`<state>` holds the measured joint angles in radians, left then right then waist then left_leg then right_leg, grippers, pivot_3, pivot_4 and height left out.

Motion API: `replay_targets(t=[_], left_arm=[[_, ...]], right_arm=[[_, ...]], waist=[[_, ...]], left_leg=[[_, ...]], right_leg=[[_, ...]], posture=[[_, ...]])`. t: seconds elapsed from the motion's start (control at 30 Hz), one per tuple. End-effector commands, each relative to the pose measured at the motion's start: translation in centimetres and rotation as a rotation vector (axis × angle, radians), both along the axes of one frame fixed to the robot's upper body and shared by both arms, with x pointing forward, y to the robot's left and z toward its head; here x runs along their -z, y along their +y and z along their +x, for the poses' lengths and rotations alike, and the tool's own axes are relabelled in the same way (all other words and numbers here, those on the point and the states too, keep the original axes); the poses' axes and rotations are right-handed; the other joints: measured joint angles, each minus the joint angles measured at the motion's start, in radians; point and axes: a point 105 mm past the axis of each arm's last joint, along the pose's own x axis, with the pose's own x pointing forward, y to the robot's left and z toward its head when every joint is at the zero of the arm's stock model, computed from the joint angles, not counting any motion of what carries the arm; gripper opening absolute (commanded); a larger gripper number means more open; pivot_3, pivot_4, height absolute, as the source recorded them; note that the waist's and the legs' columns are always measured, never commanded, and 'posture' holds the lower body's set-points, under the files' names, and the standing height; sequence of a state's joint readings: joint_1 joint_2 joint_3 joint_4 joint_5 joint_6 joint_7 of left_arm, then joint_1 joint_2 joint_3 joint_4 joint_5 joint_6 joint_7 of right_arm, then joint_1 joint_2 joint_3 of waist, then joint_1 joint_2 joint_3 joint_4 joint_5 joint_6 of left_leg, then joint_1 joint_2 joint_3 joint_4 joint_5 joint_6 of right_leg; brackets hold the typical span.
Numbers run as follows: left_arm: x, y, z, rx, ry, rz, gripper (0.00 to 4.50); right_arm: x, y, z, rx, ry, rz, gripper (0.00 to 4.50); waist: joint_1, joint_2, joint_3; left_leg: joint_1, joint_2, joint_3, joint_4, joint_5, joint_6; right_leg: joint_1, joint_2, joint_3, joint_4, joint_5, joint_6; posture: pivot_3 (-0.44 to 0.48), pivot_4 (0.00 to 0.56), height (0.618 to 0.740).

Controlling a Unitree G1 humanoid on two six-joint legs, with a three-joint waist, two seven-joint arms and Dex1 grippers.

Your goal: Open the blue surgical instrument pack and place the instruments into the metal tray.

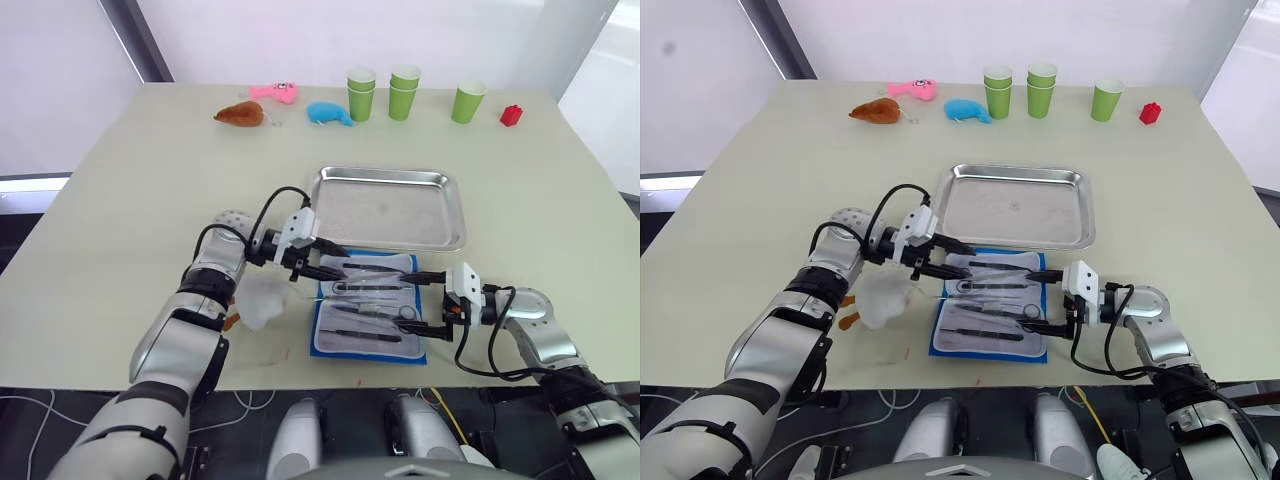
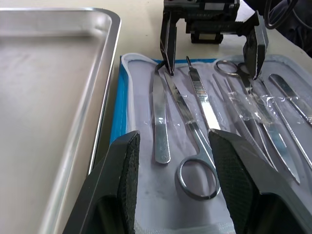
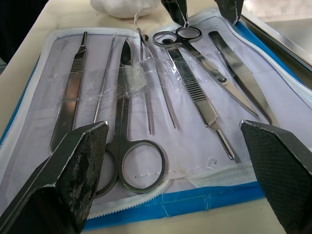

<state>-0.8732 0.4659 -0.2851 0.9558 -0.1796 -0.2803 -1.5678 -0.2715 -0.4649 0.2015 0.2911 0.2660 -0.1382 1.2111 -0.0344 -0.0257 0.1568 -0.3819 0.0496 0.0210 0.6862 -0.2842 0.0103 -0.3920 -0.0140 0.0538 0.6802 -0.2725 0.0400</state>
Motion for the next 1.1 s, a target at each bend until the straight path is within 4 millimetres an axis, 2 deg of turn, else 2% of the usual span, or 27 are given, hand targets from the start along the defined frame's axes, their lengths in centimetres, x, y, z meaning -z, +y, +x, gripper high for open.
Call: replay_targets(t=[0.03, 0.33, 0.53, 0.87, 0.97, 1.0, 1.03, 1.1], left_arm=[[-0.1, -0.1, 0.4, 0.004, -0.019, 0.038, 2.39], [0.8, -0.6, 0.6, -0.045, 0.025, 0.037, 2.39], [1.5, -0.4, 1.1, -0.076, -0.018, 0.096, 2.39], [2.2, -0.4, 0.5, -0.033, -0.022, 0.132, 2.39], [2.2, -0.5, 0.2, -0.011, -0.011, 0.116, 1.57], [2.2, -0.6, 0.1, -0.004, -0.011, 0.117, 1.21], [2.2, -0.6, 0.0, 0.002, -0.010, 0.115, 0.64], [2.3, -0.6, -0.1, 0.006, -0.004, 0.111, 0.09]], right_arm=[[3.2, -0.5, -0.8, 0.026, 0.103, -0.082, 4.50], [3.2, -0.4, -0.8, 0.029, 0.105, -0.081, 4.50], [3.2, -0.3, -0.8, 0.030, 0.105, -0.079, 4.50], [3.2, -0.2, -1.0, 0.032, 0.102, -0.077, 4.50], [3.3, -0.2, -1.0, 0.029, 0.104, -0.076, 4.50], [3.3, -0.1, -1.0, 0.029, 0.104, -0.076, 4.50], [3.2, -0.1, -1.0, 0.029, 0.104, -0.075, 4.50], [3.2, -0.1, -1.0, 0.029, 0.104, -0.075, 4.50]], waist=[[-0.001, 0.000, 0.000], [-0.002, -0.001, -0.001], [-0.002, -0.001, -0.001], [-0.002, -0.002, -0.003], [-0.002, -0.002, -0.003], [-0.002, -0.002, -0.003], [-0.002, -0.002, -0.003], [-0.003, -0.002, -0.003]], left_leg=[[0.000, 0.000, 0.000, 0.000, 0.000, 0.000], [0.000, 0.000, 0.000, 0.000, 0.000, 0.000], [0.000, 0.000, 0.000, 0.000, 0.000, 0.000], [0.001, 0.000, 0.000, 0.000, 0.000, 0.000], [0.001, 0.000, 0.000, 0.000, 0.000, 0.000], [0.001, 0.000, 0.000, 0.000, 0.000, 0.000], [0.001, 0.000, 0.000, 0.000, 0.000, 0.000], [0.001, 0.000, 0.000, 0.000, 0.000, 0.000]], right_leg=[[0.000, 0.000, 0.000, 0.000, 0.000, 0.000], [0.000, 0.000, 0.000, 0.000, 0.000, 0.000], [0.000, 0.000, 0.000, 0.000, 0.000, 0.000], [0.001, 0.000, 0.000, 0.000, 0.000, 0.000], [0.001, 0.000, 0.000, 0.000, 0.000, 0.000], [0.001, 0.000, 0.000, 0.000, 0.000, 0.000], [0.001, 0.000, 0.000, 0.000, 0.000, 0.000], [0.001, 0.000, 0.000, 0.000, 0.000, 0.000]], posture=[[0.000, 0.150, 0.740], [0.000, 0.150, 0.740], [0.000, 0.150, 0.740], [0.000, 0.150, 0.740], [0.000, 0.150, 0.740], [0.000, 0.150, 0.740], [0.000, 0.150, 0.740], [0.000, 0.150, 0.740]])
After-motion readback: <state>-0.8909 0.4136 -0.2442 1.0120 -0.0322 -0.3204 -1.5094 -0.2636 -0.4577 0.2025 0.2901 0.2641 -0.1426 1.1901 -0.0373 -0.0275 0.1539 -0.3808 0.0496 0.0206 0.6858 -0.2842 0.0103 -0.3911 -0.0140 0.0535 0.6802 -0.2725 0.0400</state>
